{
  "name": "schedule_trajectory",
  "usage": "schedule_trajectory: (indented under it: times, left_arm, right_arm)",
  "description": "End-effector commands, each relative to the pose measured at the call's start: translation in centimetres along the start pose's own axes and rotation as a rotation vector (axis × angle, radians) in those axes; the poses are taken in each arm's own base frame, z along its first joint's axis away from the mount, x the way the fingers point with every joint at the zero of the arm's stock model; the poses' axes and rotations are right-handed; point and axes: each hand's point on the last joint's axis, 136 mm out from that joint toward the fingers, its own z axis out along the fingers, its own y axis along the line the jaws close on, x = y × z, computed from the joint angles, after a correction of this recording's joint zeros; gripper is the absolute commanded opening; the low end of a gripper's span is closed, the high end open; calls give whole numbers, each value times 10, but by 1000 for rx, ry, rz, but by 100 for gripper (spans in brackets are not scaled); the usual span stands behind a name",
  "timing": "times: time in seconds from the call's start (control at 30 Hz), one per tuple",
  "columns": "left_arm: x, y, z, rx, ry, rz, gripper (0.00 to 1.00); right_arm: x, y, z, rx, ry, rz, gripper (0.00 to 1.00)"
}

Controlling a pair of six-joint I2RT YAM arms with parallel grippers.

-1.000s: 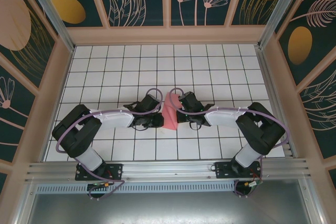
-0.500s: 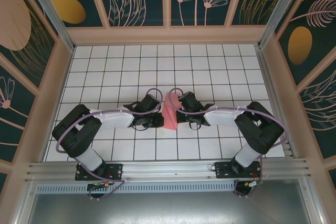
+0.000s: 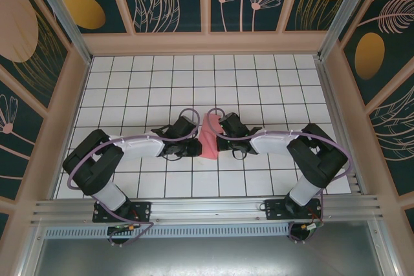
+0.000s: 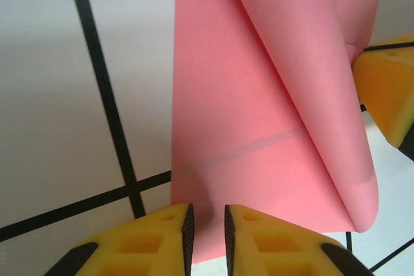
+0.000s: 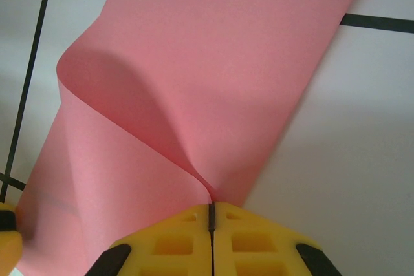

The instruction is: Fold a paper plane with a square sheet of paper (pick it up from the middle)

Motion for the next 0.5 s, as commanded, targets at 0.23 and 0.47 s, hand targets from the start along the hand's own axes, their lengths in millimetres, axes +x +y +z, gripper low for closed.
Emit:
schedule_trajectory:
  times: [0.23, 0.47]
  left_arm:
    - [-56, -30, -62, 143, -224, -112, 23]
    - [-81, -68, -60, 468, -199, -231, 20]
  right_arm:
    - [11, -5, 2, 21, 30, -6, 8]
    - [15, -7, 4, 19, 35, -1, 8]
